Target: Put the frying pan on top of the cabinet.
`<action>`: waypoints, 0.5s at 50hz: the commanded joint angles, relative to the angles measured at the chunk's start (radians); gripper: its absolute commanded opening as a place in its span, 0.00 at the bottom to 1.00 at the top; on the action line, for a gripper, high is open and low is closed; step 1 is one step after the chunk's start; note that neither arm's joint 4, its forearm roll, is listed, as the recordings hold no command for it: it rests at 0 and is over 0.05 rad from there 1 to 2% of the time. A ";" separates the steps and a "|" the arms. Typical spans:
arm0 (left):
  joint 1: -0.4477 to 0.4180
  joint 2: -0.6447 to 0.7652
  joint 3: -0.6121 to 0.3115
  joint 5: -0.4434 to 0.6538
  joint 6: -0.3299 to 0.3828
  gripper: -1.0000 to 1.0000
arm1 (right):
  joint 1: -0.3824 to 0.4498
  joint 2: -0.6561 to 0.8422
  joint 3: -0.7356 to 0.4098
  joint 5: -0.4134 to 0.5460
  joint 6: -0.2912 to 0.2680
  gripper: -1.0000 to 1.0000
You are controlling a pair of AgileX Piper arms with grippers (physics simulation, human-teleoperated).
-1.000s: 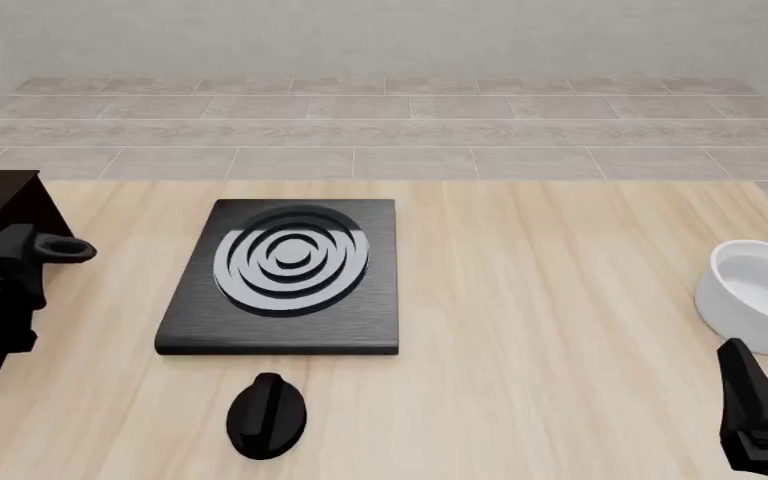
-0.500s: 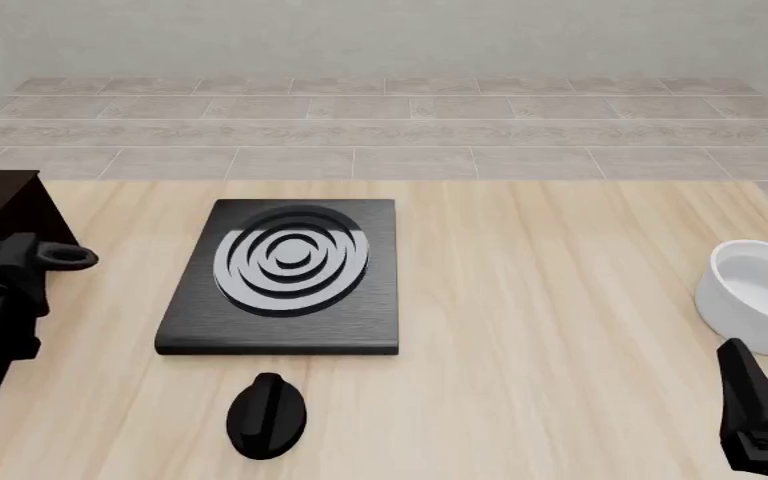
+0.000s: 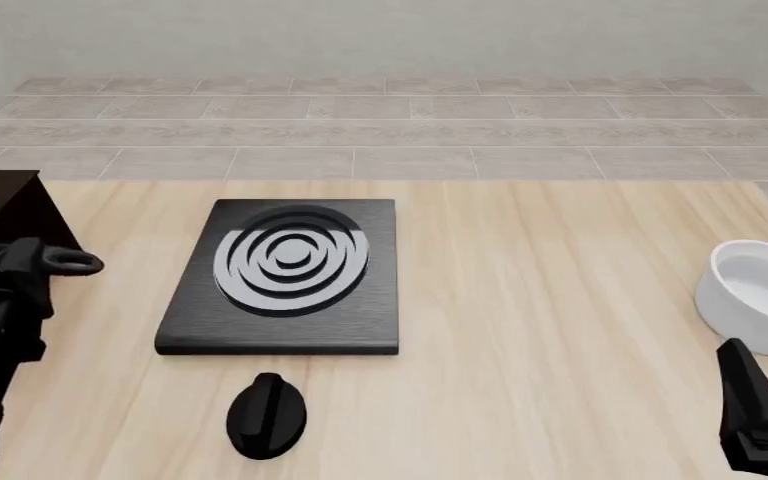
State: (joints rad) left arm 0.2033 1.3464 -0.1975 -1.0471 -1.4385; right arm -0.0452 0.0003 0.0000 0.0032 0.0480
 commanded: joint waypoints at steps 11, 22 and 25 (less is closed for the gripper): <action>0.019 -0.040 0.007 0.013 0.019 1.00 | 0.004 0.000 0.000 0.000 -0.005 1.00; 0.033 -0.115 0.007 0.072 0.040 1.00 | 0.007 0.000 0.000 0.002 -0.007 1.00; 0.035 -0.133 0.019 0.071 0.040 1.00 | 0.007 0.000 0.000 0.002 -0.008 1.00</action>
State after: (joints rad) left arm 0.2282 1.2638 -0.1917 -0.9984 -1.4099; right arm -0.0399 0.0003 0.0000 0.0043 0.0421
